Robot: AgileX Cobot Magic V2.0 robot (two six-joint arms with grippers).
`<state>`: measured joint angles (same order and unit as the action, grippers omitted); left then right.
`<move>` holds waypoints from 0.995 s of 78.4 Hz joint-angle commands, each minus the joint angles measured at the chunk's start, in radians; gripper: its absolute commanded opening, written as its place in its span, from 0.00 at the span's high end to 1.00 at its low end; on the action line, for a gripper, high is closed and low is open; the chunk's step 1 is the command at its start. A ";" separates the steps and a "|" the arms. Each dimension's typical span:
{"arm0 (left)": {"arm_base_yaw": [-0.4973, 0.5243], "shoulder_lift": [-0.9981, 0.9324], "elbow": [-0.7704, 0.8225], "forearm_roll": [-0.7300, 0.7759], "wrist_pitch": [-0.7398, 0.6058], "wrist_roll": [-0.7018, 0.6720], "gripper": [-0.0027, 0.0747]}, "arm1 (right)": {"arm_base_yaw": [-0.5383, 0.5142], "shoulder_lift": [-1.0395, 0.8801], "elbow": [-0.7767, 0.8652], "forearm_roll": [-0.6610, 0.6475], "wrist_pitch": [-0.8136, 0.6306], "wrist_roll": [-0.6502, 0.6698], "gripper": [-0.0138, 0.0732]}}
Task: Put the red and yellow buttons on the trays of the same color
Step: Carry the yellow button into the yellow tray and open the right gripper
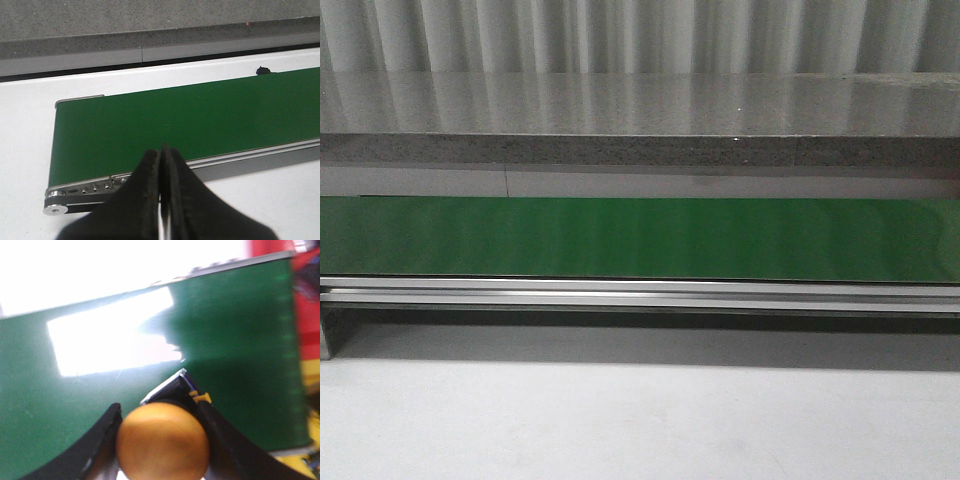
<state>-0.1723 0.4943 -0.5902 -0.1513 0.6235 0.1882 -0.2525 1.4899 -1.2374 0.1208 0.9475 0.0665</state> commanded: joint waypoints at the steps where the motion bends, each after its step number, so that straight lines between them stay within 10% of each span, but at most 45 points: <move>1: -0.005 0.001 -0.027 -0.010 -0.075 -0.001 0.99 | -0.062 -0.087 -0.009 0.001 -0.041 0.035 0.65; 26: -0.005 0.001 -0.027 -0.010 -0.075 -0.001 0.99 | -0.418 -0.261 0.177 -0.004 -0.147 0.111 0.65; 78: -0.005 0.001 -0.027 -0.010 -0.075 -0.001 0.99 | -0.575 -0.254 0.380 -0.015 -0.386 0.111 0.65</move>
<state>-0.1723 0.4943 -0.5902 -0.1497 0.6235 0.1882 -0.8192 1.2575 -0.8471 0.1106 0.6288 0.1801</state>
